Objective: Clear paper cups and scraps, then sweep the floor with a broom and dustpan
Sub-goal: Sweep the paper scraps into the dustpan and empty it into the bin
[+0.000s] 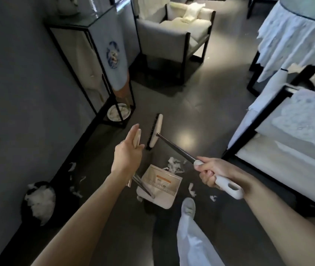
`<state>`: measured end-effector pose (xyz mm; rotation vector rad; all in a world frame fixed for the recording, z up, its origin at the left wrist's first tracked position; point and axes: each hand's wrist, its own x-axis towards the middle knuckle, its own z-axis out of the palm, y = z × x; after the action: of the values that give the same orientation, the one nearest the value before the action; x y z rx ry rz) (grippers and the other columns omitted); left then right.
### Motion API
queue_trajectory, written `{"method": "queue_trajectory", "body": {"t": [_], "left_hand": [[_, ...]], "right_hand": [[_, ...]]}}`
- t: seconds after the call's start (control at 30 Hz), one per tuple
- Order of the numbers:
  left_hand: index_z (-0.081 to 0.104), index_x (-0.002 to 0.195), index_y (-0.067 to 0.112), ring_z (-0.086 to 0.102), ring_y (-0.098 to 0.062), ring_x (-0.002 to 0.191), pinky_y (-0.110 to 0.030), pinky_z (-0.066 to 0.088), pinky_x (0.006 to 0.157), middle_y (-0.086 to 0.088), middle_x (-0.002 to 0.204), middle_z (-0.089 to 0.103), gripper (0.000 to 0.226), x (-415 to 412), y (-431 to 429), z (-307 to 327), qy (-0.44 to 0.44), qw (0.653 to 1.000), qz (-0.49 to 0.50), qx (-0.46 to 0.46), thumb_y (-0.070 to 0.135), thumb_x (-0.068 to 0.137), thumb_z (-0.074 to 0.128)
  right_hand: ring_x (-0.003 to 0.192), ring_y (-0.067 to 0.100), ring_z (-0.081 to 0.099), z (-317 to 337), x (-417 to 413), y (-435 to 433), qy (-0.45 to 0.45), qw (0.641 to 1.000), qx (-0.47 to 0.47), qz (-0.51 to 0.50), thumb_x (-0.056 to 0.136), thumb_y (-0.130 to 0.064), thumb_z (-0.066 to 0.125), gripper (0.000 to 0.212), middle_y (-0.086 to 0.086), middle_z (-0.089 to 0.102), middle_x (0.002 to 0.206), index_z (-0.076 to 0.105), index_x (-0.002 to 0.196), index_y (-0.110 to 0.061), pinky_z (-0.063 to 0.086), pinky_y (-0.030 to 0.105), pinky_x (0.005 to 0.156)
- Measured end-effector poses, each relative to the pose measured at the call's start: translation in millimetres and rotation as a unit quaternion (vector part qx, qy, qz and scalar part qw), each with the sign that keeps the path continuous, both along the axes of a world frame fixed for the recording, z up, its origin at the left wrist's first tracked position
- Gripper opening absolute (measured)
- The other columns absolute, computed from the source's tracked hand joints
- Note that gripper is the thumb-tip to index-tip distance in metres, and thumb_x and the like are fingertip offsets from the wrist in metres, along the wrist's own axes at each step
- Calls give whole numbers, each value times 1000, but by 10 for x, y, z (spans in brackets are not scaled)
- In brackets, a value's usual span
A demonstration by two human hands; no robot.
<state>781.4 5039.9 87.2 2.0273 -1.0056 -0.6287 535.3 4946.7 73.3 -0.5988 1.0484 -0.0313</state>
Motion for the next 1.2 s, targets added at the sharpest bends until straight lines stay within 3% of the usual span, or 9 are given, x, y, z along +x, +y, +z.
{"method": "queue_trajectory", "body": {"t": [0.1,0.2,0.27,0.4,0.53,0.7,0.83,1.03,1.2], "left_hand": [[31,148,35,49,25,78,4,36,54,-1,141,50,67,3,-774,-14,-7,1000,-22,-7,10,93,60],[29,148,36,45,1,123,-5,35,86,6,146,45,68,27,-1552,63,-6,999,-30,-17,9,93,59],[29,149,35,41,-9,133,-10,34,94,6,146,44,69,45,-2055,132,-6,999,-26,-26,7,93,59],[30,149,29,29,6,126,12,28,74,0,147,44,69,83,-2984,247,-22,997,-36,-63,1,92,58],[28,149,32,35,-2,133,-16,34,103,1,150,40,68,151,-4005,362,-21,994,-70,-81,6,94,58],[32,148,32,40,-2,124,-3,30,89,0,144,48,67,183,-5382,304,-52,988,-106,-97,9,92,61],[32,149,29,42,-18,134,-25,36,103,-5,144,47,68,286,-6641,186,-20,984,-153,-89,4,92,59],[33,149,27,47,-14,128,-15,35,99,-2,142,51,67,458,-8525,236,-25,981,-176,-76,6,92,61],[34,148,28,51,-20,127,-33,41,106,0,143,49,66,361,-9950,256,19,980,-186,-65,5,92,60]], "right_hand": [[36,4,38,-116,-75,-636,9,1000,-10,-19,95,2,48,28,0,43,50,43,103,-24,32,16,29],[39,4,40,-104,-149,-1320,4,999,-21,-34,94,1,50,27,0,45,51,44,109,-21,34,15,32],[40,4,39,-55,-191,-1774,-2,999,-19,-49,94,1,51,28,-1,44,51,46,112,-20,34,16,32],[39,3,40,63,-249,-2612,-11,997,7,-82,95,-1,50,21,-1,45,51,48,113,-14,35,14,31],[35,3,40,129,-239,-3416,-23,993,24,-117,97,-2,48,13,0,45,49,49,100,-14,35,14,29],[34,3,39,69,-136,-4478,-36,984,31,-170,98,-1,45,14,0,43,48,47,94,-15,35,14,29],[34,2,38,-27,22,-5522,-18,979,11,-203,98,-2,46,14,-1,41,48,46,95,-16,35,12,30],[30,1,35,144,270,-7161,6,963,3,-269,100,-2,43,17,-2,38,45,40,109,-16,29,8,30],[30,0,33,256,234,-8466,13,951,-14,-308,100,-2,43,49,-2,36,46,30,144,-19,27,9,28]]}}
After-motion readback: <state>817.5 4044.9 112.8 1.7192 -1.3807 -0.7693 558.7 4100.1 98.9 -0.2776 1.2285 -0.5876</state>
